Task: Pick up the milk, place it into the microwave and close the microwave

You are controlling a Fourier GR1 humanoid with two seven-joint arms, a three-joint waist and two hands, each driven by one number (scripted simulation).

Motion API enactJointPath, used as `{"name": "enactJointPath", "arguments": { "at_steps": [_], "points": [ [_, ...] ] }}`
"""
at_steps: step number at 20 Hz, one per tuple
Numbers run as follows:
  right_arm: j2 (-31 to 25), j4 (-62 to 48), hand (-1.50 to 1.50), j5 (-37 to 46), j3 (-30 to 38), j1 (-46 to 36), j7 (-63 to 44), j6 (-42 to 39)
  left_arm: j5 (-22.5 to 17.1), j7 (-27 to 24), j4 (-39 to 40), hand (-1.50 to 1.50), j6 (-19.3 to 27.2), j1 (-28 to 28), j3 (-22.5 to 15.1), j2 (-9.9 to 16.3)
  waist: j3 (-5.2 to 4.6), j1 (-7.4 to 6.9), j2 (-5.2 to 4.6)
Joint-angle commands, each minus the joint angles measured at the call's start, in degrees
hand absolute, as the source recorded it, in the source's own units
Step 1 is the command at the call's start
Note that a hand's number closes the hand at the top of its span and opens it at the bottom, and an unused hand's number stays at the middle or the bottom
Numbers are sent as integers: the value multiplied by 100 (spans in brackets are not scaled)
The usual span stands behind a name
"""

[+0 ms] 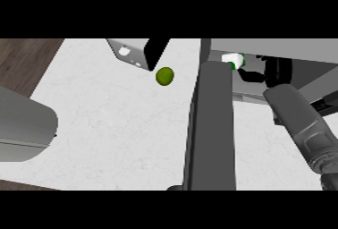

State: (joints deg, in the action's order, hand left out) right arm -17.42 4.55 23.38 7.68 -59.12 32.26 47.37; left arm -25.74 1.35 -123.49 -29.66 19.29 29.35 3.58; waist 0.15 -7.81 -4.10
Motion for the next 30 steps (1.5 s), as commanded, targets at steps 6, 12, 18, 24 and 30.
{"name": "enactJointPath", "arguments": {
  "at_steps": [6,12,18,24,30],
  "points": [
    [100,6,-150,228,-198,-146,150,-52,339,-72,293,-150,-7,-241,-35,102,22,-37,1],
    [233,113,-150,132,-108,-265,449,-488,446,-12,302,-150,-180,-331,-287,169,30,-54,3],
    [243,171,-150,-233,232,-351,677,-1372,475,-194,493,-150,-447,-360,-491,117,20,10,46],
    [495,273,-150,-707,664,-172,1152,-2139,599,-134,474,-150,-672,-428,-828,144,18,197,144],
    [463,286,-150,-1096,1017,312,1801,-3103,746,-163,635,-150,-673,-650,-1083,23,12,388,202]
  ]
}}
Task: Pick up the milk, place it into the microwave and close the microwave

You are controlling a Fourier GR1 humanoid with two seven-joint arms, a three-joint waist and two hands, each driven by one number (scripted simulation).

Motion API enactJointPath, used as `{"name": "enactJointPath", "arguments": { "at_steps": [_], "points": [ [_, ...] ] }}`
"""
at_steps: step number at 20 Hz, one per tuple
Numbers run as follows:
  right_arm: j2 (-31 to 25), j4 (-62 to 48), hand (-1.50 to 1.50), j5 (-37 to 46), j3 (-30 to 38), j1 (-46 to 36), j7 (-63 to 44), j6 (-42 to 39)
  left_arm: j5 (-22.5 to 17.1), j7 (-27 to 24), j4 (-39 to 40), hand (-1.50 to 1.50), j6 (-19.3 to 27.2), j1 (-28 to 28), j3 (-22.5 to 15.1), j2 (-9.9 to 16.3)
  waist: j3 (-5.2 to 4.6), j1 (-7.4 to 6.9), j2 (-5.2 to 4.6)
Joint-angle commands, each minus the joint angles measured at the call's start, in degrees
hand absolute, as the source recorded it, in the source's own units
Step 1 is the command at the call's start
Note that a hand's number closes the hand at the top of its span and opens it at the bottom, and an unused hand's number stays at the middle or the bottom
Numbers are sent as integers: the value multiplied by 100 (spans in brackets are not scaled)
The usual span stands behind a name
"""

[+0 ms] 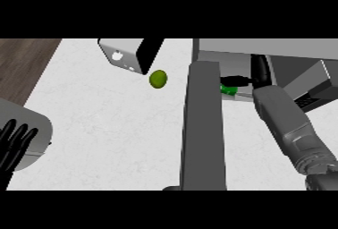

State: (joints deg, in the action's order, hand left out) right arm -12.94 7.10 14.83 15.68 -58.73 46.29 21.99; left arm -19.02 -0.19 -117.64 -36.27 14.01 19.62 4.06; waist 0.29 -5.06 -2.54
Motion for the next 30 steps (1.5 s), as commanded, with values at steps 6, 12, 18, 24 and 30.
{"name": "enactJointPath", "arguments": {
  "at_steps": [6,12,18,24,30],
  "points": [
    [300,-70,-150,-477,404,580,505,-1200,202,26,58,150,-116,-10,-532,-264,-14,221,140],
    [244,68,-150,-677,469,1029,697,-2423,357,475,-108,150,127,-69,-1127,-402,-23,427,228],
    [600,437,-150,-696,290,1832,1036,-2514,636,644,38,150,741,-275,-1793,-405,-28,503,256],
    [391,1178,-150,-709,41,2614,997,-2800,1326,397,284,150,877,-536,-2590,-406,-34,591,286],
    [438,2350,-150,-925,-117,3929,983,-3013,1867,337,526,150,1527,-769,-3341,-406,-37,626,295]
  ]
}}
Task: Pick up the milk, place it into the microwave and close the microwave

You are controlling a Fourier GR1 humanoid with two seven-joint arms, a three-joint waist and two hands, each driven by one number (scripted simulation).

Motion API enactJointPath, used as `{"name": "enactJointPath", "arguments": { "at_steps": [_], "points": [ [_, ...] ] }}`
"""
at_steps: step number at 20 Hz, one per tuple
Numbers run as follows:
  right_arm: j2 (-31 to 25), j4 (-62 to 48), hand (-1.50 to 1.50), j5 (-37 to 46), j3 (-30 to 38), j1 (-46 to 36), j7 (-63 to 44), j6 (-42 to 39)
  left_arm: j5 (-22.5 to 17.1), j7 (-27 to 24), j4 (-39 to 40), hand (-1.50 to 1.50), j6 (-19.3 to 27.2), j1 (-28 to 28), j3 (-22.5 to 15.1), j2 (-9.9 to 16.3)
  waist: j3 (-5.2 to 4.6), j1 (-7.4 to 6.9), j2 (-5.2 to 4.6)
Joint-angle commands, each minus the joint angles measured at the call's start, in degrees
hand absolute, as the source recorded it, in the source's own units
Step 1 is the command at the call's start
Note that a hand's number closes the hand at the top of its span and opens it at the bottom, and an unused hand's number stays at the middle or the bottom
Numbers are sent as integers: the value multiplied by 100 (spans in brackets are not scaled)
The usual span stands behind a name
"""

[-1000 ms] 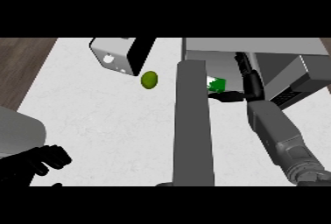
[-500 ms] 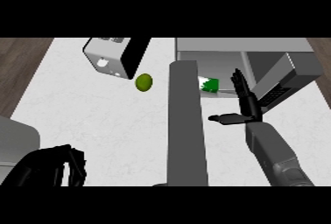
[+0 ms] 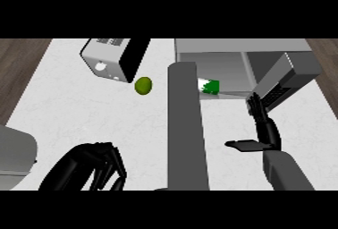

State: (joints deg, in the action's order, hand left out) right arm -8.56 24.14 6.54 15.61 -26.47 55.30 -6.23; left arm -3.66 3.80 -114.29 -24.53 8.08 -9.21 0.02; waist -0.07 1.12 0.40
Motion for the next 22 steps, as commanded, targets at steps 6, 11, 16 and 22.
{"name": "enactJointPath", "arguments": {
  "at_steps": [6,11,16,22],
  "points": [
    [-227,1680,-150,-231,-272,1642,-45,-632,843,-314,1467,150,998,-1360,-1305,-2,-3,69,-12],
    [-360,2729,-150,-515,-277,2224,-359,-858,1222,-977,3090,150,1213,-2054,-1565,-2,-5,108,-35],
    [-673,3502,-150,-429,-476,3215,50,-1137,1162,-1596,4355,150,2103,-2322,-2310,-2,-3,141,-54],
    [-858,4753,-150,-988,-623,3387,-513,-1721,780,-2748,5568,150,3594,-2759,-3072,-1,-17,288,-75]
  ]
}}
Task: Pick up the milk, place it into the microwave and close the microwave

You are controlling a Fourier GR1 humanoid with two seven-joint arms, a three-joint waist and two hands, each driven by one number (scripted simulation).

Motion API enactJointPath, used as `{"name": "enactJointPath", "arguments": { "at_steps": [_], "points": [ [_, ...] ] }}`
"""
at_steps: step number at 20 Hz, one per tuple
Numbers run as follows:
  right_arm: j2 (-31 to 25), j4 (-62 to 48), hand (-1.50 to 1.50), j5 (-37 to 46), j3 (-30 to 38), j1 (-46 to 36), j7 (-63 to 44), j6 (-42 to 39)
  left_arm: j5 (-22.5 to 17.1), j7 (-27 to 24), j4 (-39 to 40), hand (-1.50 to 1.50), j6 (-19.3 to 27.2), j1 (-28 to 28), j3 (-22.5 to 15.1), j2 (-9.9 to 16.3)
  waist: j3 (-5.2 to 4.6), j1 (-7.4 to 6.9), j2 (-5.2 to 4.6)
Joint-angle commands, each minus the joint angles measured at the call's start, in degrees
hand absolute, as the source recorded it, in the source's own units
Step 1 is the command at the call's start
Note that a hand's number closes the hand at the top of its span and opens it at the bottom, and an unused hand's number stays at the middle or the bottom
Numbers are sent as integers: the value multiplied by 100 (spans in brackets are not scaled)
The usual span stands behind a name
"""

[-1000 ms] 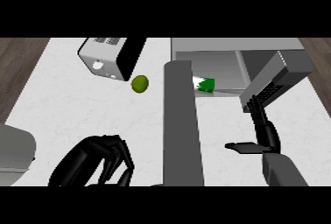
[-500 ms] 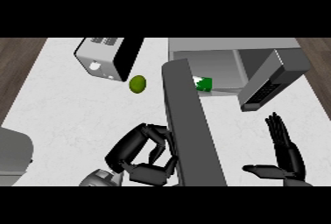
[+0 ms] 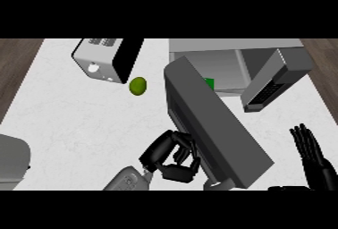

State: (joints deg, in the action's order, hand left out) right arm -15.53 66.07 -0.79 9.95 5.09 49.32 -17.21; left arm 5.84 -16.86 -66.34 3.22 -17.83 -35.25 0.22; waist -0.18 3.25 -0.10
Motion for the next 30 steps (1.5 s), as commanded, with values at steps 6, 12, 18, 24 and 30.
{"name": "enactJointPath", "arguments": {
  "at_steps": [6,12,18,24,30],
  "points": [
    [-281,1553,-150,-844,-175,507,-489,-929,-1395,-909,1338,150,1567,-894,-982,-21,-16,287,-55],
    [-259,2403,-150,-1040,-465,433,-1156,-765,-2280,-782,1604,150,1780,-1325,-1690,-21,-19,411,-104],
    [-566,2824,-150,-1417,-476,743,-1309,-1210,-2950,-1176,1514,150,2248,-1589,-1777,-20,-26,733,-144],
    [-740,3187,-150,-1477,-527,422,-1710,-1151,-3614,-1206,1334,150,2899,-2015,-1656,-20,-36,919,-179],
    [-1123,3183,-150,-1691,-187,259,-1877,-1269,-4218,-1246,1496,150,3522,-2446,-1363,-22,-17,1033,-230]
  ]
}}
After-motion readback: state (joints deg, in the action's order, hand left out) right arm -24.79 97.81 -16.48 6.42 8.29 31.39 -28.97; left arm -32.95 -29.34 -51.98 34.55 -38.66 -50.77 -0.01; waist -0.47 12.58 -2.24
